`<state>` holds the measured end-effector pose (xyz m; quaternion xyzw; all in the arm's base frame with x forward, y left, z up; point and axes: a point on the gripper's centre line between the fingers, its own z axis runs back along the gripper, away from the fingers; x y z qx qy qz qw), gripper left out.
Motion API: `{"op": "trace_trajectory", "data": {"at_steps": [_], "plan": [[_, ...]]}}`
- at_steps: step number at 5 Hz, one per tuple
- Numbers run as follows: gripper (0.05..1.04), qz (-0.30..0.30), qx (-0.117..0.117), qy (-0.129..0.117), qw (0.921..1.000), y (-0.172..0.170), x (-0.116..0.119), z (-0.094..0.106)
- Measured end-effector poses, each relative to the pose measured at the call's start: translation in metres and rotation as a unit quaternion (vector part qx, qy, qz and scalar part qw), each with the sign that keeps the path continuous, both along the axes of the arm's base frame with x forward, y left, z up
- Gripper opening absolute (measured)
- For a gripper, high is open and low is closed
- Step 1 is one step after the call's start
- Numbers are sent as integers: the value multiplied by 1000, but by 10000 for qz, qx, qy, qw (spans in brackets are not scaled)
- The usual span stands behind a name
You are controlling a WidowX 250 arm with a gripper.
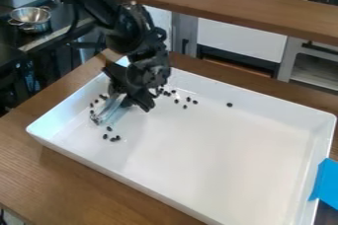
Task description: Sweep into pile
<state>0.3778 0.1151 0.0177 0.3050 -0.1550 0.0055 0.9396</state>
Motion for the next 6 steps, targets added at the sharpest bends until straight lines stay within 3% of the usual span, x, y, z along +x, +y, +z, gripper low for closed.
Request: {"op": "trace_trajectory", "data": {"at_steps": [1,2,3,4,5,6], "plan": [[378,-36,-634,86,9979,-3,-16,11],[378,-189,-1703,-294,9848,-32,-10,43],[378,-278,-2623,-831,9610,-66,0,78],[378,-464,-3034,-970,9468,-112,6,92],[378,-295,-3310,-1031,9375,-142,14,78],[378,-446,-3424,-861,9345,-164,28,56]]}}
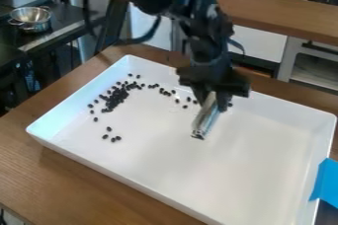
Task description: Sweep into pile
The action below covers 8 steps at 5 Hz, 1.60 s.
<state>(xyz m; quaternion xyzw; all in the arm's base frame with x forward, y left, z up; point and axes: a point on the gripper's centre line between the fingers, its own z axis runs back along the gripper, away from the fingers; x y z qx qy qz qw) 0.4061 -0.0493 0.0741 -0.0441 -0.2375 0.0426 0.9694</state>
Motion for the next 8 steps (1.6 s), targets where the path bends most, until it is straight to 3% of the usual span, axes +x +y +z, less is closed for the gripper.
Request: {"op": "trace_trajectory", "data": {"at_steps": [2,3,5,8], "plan": [[378,-262,107,264,9993,-23,27,-27],[378,-376,-31,445,9983,-27,35,-33],[378,-296,-72,634,9975,-2,34,-37],[378,-375,411,551,9969,28,37,-48]]}}
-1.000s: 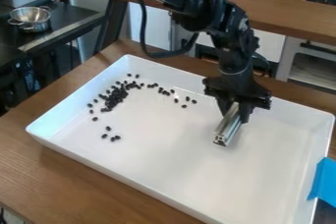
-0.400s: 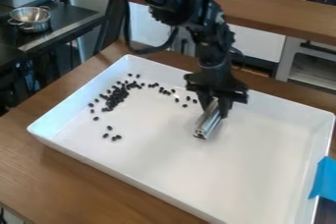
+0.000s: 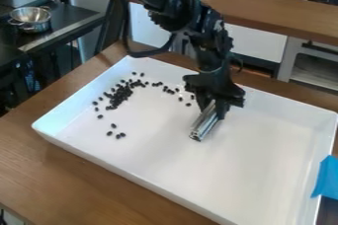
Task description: Sweep into pile
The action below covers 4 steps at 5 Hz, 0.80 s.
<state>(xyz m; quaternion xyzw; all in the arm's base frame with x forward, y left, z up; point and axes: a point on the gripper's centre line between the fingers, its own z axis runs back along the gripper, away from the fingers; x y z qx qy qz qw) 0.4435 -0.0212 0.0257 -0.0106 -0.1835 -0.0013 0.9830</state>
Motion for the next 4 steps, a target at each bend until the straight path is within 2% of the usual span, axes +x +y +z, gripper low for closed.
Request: {"op": "trace_trajectory", "data": {"at_steps": [1,2,3,4], "plan": [[378,-33,262,16,9996,7,3,-1],[378,233,349,255,9988,32,2,0],[378,813,341,471,9950,73,1,8],[378,1133,358,447,9919,91,5,21]]}}
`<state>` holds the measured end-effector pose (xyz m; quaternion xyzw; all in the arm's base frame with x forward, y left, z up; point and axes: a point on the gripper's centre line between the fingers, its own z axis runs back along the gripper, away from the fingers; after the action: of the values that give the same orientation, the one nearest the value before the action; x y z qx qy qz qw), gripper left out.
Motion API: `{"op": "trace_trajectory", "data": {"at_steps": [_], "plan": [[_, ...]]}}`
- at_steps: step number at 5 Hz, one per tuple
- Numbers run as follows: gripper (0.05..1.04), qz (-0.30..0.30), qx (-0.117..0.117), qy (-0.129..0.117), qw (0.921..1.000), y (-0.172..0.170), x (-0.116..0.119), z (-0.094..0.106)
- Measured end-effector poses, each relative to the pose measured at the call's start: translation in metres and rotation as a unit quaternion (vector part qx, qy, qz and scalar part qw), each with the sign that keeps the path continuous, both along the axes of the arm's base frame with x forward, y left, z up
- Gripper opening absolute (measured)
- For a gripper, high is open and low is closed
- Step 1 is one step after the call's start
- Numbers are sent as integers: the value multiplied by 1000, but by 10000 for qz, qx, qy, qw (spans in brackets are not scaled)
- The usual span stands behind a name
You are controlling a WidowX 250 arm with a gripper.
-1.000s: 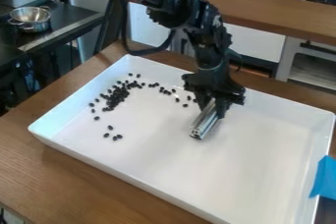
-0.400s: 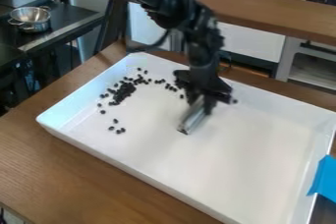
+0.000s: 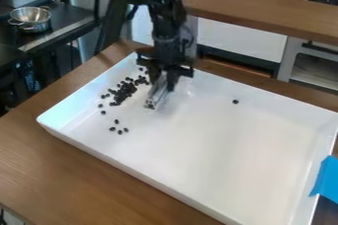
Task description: Sweep into pile
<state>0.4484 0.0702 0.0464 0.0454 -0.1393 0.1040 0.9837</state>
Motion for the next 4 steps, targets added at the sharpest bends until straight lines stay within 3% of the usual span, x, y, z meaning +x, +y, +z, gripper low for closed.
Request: {"op": "trace_trajectory", "data": {"at_steps": [1,2,3,4], "plan": [[378,354,104,-62,9993,22,0,6],[378,488,-25,-70,9988,27,-4,1],[378,-277,-670,-6,9974,-2,-16,8],[378,-887,-1081,114,9901,-35,-28,4]]}}
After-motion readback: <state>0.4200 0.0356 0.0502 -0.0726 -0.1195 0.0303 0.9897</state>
